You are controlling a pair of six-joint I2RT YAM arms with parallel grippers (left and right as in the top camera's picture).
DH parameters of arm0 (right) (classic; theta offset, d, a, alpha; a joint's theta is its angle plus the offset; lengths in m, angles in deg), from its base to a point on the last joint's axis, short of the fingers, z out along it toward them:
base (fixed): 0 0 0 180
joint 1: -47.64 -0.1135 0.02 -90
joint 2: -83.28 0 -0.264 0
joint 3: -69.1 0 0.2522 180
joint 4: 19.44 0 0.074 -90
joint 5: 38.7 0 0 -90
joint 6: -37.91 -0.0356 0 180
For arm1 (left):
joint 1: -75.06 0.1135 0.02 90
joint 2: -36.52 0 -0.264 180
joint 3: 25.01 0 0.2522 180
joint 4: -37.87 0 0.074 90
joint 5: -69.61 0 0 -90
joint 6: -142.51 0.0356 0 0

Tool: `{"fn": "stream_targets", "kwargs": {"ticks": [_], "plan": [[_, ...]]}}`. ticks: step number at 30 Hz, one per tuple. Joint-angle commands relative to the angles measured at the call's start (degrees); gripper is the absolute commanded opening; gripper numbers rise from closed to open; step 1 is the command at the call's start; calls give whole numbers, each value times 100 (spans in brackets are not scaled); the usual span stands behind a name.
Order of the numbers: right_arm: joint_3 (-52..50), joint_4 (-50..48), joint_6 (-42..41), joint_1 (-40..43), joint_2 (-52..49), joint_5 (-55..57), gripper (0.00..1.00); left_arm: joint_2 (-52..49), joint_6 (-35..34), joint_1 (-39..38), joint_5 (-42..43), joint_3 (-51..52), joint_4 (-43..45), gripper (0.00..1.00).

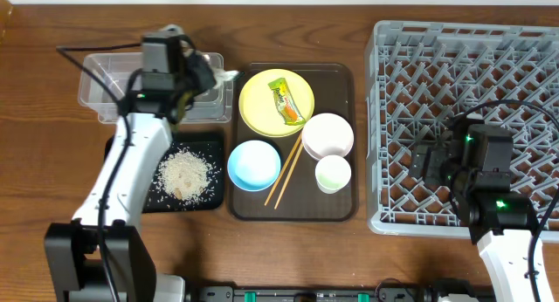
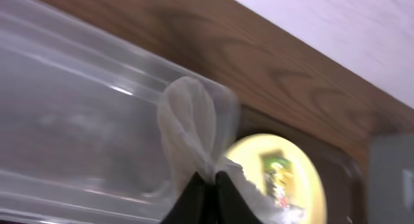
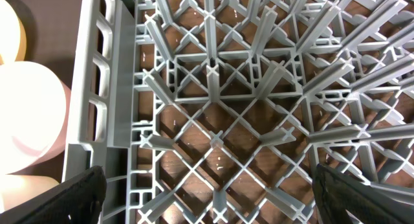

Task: Sort waste into correct bins and load items into the dishwasher rack
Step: 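Grasp the white tissue from the yellow plate and drop it in clear bin, then grasp the yellow Apollo snack wrapper with left gripper and drop in clear bin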

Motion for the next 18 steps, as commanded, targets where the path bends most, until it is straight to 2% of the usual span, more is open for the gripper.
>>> {"fn": "stream_targets", "kwargs": {"ticks": [1,2,3,4,7,12,18], "plan": [[127,7,-28,-42,33,63,99,-195,61,293,-116,7,-20,12],[127,7,-28,-42,33,63,99,-227,61,356,-107,7,-26,17],[127,7,-26,-42,33,63,99,-229,63,378,-109,7,-39,34],[127,7,-28,-42,33,63,99,-229,66,382,-107,7,-39,42],[127,4,-28,-42,33,63,99,-212,66,345,52,7,-31,42],[127,2,-28,-42,33,63,99,-212,68,0,782,7,-39,42],[127,2,-28,-42,33,63,99,-299,302,-942,442,9,-37,46]]}}
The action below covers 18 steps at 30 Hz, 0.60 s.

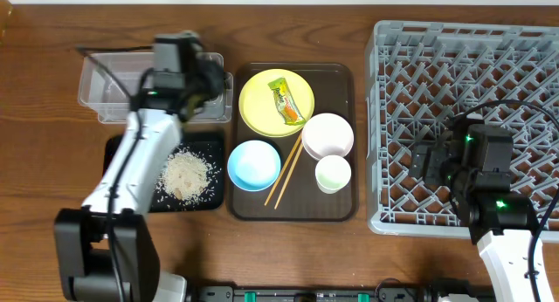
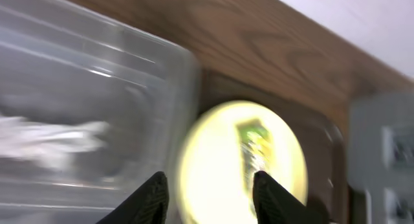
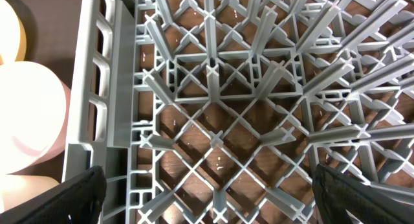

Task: Sort waste into correct bins and load items into the dishwasher rack
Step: 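Grasp the yellow Apollo snack wrapper with left gripper and drop in clear bin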

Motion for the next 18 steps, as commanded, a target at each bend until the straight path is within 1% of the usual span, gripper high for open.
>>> {"fn": "stream_targets", "kwargs": {"ticks": [1,4,9,13,16,18], "plan": [[127,7,-28,-42,33,63,99,-146,219,-520,-223,9,-11,46],[127,7,-28,-42,33,63,99,-450,216,-966,-555,9,83,50],[127,9,-28,-42,33,63,99,-1093,216,-1364,-616,9,382,53],[127,31,-28,-42,33,63,99,-1576,92,-1480,-612,7,610,54],[127,44,-28,-42,33,63,99,-1797,-72,-1499,-601,7,704,57],[127,44,-28,-42,33,63,99,-1906,-85,-1504,-520,9,745,57]]}}
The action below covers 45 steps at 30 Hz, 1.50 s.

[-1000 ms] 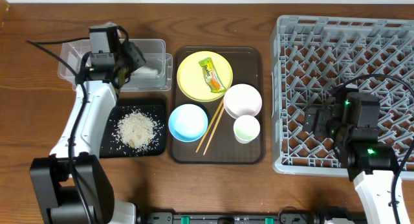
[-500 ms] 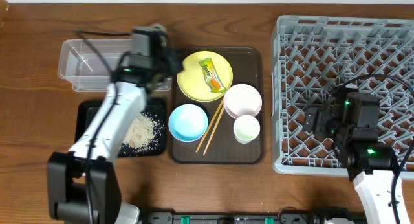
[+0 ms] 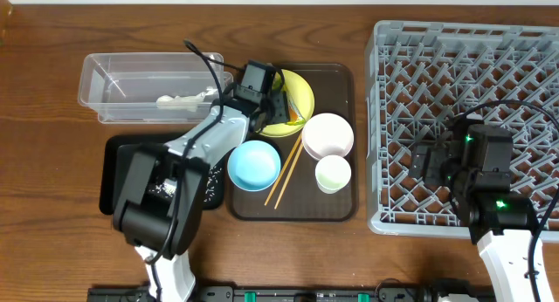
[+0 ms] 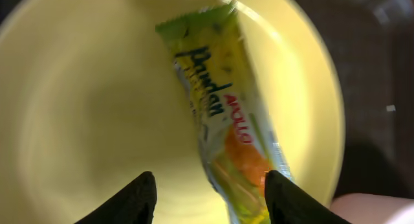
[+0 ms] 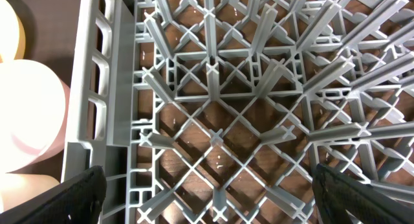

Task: Sort waste into correct bins and load items into the dishwasher rack
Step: 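Grasp the yellow Apollo snack wrapper with left gripper and drop in clear bin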

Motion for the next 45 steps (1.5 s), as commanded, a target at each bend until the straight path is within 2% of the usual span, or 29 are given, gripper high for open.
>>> {"fn": "stream_targets", "kwargs": {"ticks": [1,11,12,15,24,34,45], "plan": [[127,15,-28,-42,33,63,99,-144,-114,-9,-22,7,63,57],[127,17,-28,-42,33,63,99,-372,-114,-79,-31,9,201,57],[127,17,-28,-42,33,63,99,-372,-114,-79,-28,7,262,56],[127,17,-28,-42,33,63,99,-372,-116,-79,-28,9,407,43],[127,20,-28,-42,33,61,99,-374,-114,-111,-72,9,422,41],[127,24,-28,-42,33,61,99,-372,-114,-160,-74,9,420,7],[127,24,-28,-42,33,63,99,-155,-46,-52,-225,7,203,6]]}}
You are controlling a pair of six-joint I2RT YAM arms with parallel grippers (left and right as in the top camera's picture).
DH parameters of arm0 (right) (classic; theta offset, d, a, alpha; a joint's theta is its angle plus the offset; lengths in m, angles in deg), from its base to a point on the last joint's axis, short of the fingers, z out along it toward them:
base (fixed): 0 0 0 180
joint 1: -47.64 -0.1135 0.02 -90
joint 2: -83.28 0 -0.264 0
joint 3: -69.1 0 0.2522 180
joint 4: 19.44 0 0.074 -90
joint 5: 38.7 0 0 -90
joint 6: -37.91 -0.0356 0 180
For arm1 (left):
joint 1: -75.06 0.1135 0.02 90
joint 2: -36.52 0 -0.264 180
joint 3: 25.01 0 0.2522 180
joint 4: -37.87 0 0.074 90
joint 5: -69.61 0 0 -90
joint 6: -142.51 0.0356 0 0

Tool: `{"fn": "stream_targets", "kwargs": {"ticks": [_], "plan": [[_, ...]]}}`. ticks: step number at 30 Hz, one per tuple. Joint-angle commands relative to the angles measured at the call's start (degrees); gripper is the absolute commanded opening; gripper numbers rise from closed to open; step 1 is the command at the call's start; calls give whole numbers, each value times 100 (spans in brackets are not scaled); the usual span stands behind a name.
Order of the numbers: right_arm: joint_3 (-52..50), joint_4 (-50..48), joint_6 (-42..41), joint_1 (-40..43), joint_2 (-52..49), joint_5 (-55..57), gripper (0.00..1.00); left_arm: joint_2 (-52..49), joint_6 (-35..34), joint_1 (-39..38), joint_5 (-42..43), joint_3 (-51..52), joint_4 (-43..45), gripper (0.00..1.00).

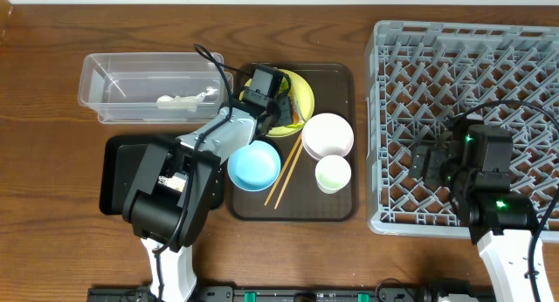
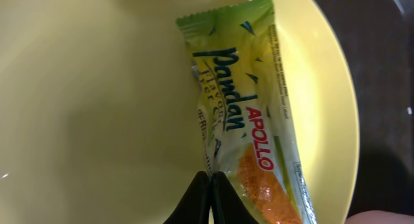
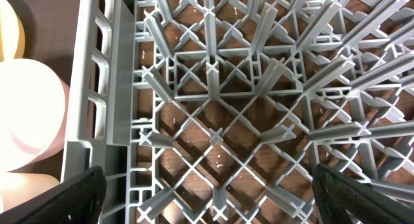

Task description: Sort waste into correct bins and load items into the dishwasher rack

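A green and orange snack wrapper [image 2: 246, 127] lies on the yellow plate [image 2: 97, 120]. My left gripper [image 2: 209, 179] is down on that plate, fingers pressed together on the wrapper's left edge. From overhead the left gripper [image 1: 278, 110] covers most of the wrapper [image 1: 293, 120]. A blue bowl [image 1: 254, 165], a white bowl [image 1: 327, 134], a pale green cup [image 1: 333, 173] and chopsticks [image 1: 284, 171] sit on the brown tray [image 1: 341, 210]. My right gripper [image 3: 207, 198] hangs open over the grey dishwasher rack [image 3: 213, 75], holding nothing.
A clear bin [image 1: 96, 71] at the back left holds a white scrap [image 1: 183, 99]. A black tray [image 1: 118, 175] lies in front of it, partly under my left arm. The dishwasher rack [image 1: 463, 58] fills the right side.
My left gripper was open just above the wrapper on the yellow plate; now its fingers are shut at the wrapper's edge. The right arm has not moved.
My left gripper first held a white scrap over the clear bin. Then it was open and the scrap lay in the bin. After that it stood open over the yellow plate, and now it is shut on the wrapper. The right gripper stayed open over the rack.
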Motion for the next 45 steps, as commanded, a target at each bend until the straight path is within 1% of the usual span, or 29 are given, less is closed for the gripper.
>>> {"fn": "stream_targets", "kwargs": {"ticks": [1,12,18,24,26,27,28,30,32,34,39,42,45], "plan": [[127,11,-28,-42,33,59,99,216,50,118,-149,7,-120,6],[127,9,-28,-42,33,61,99,1740,52,914,-146,7,-651,6],[127,7,-28,-42,33,59,99,2271,20,1700,-151,7,-807,6],[127,7,-28,-42,33,59,99,2251,-778,2498,-149,9,-1290,6],[127,7,-28,-42,33,59,99,2216,-782,2629,-166,9,-1370,11],[127,7,-28,-42,33,59,99,2203,-778,2686,-166,9,-1392,17],[127,4,-28,-42,33,59,99,2194,-752,2715,-168,9,-1397,25],[127,7,-28,-42,33,59,99,2188,-741,2743,-168,9,-1390,38],[127,11,-28,-42,33,59,99,2190,-737,2747,-166,9,-1344,42],[127,11,-28,-42,33,59,99,2214,-675,2745,-157,7,-1346,42],[127,4,-28,-42,33,59,99,2369,-20,2524,199,7,-1504,42],[127,2,-28,-42,33,59,99,2498,313,2162,203,7,-1718,42],[127,4,-28,-42,33,59,99,2603,841,1598,201,7,-1967,42]]}}
